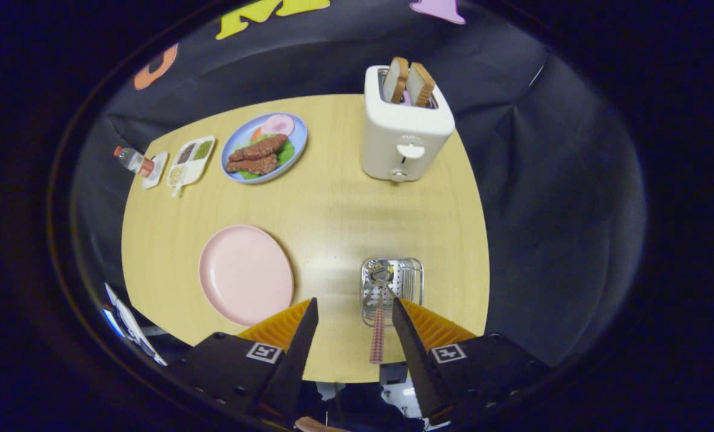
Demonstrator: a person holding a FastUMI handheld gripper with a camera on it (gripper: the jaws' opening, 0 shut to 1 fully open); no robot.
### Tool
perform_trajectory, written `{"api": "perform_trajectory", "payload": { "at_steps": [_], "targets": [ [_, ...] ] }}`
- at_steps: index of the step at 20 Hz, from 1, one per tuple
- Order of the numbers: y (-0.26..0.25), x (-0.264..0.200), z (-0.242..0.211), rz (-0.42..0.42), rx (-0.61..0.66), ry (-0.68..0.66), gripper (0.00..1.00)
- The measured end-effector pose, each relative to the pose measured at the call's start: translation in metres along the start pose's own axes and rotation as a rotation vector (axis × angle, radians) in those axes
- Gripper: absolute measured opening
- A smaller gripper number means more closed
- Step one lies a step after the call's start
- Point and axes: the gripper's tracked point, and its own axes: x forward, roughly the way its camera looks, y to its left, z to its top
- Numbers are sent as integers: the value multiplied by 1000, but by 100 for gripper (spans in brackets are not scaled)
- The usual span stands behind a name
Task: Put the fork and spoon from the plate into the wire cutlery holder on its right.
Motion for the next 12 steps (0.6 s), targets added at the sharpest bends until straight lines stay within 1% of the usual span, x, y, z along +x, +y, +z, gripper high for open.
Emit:
{"api": "perform_trajectory", "payload": {
  "at_steps": [3,6,8,12],
  "targets": [
    [22,-15,6,-15,-8,-116,88],
    [48,-36,18,-26,2,-261,98],
    [73,-60,24,11,25,-367,98],
    [107,-113,43,18,33,-615,97]
  ]
}}
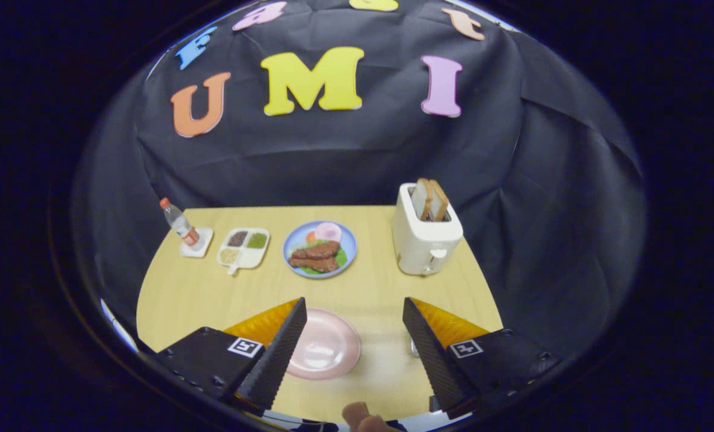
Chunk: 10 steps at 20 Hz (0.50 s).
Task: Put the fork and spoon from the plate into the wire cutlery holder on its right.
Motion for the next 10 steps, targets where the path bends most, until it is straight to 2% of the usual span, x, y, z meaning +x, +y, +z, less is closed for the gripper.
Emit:
{"api": "perform_trajectory", "payload": {
  "at_steps": [5,10],
  "targets": [
    [47,-58,42,19,-9,-307,96],
    [73,-124,57,67,60,-507,96]
  ]
}}
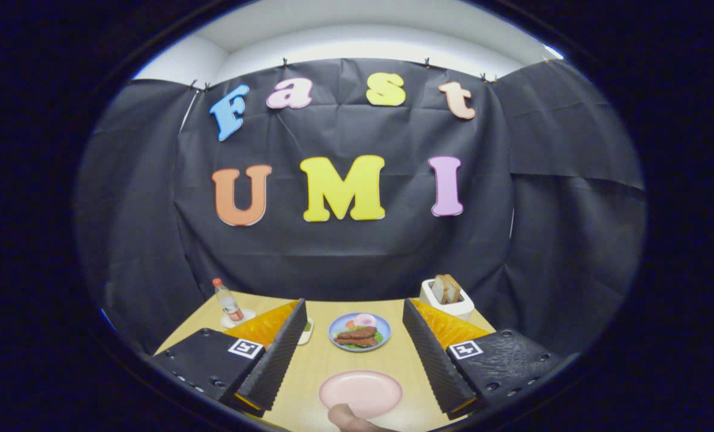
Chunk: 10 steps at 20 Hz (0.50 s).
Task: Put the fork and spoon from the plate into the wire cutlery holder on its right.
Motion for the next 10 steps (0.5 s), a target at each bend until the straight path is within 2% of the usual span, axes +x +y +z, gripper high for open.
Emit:
{"api": "perform_trajectory", "payload": {
  "at_steps": [3,10],
  "targets": [
    [18,-22,25,21,-10,-106,96],
    [45,-72,57,-10,-114,-226,96]
  ]
}}
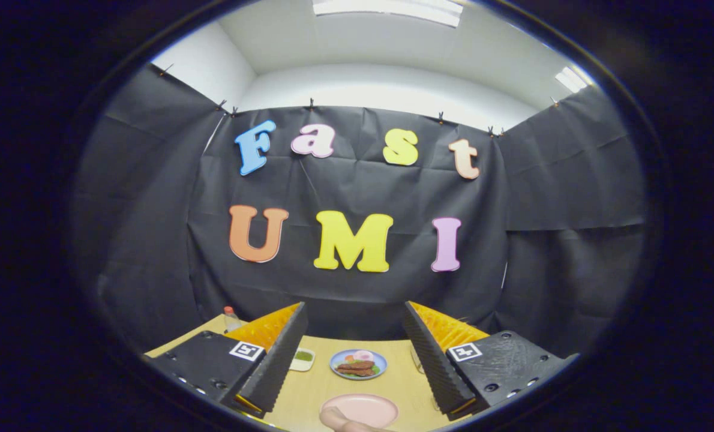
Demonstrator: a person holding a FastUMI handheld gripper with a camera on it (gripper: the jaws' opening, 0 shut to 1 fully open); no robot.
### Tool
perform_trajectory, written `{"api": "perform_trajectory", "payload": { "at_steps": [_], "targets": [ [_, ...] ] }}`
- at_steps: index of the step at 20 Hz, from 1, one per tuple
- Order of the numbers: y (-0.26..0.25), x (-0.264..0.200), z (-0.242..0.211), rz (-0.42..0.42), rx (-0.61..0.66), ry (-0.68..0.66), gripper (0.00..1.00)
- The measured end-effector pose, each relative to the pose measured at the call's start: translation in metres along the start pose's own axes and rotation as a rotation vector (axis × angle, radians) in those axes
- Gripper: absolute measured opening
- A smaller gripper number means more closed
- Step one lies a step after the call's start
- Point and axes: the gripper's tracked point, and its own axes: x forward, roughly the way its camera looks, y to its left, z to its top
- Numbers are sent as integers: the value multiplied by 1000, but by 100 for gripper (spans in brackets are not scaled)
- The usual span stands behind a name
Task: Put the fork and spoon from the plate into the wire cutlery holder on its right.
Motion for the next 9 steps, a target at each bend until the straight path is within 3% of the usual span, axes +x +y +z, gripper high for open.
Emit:
{"api": "perform_trajectory", "payload": {
  "at_steps": [9],
  "targets": [
    [4,-9,-3,-30,-16,31,96]
  ]
}}
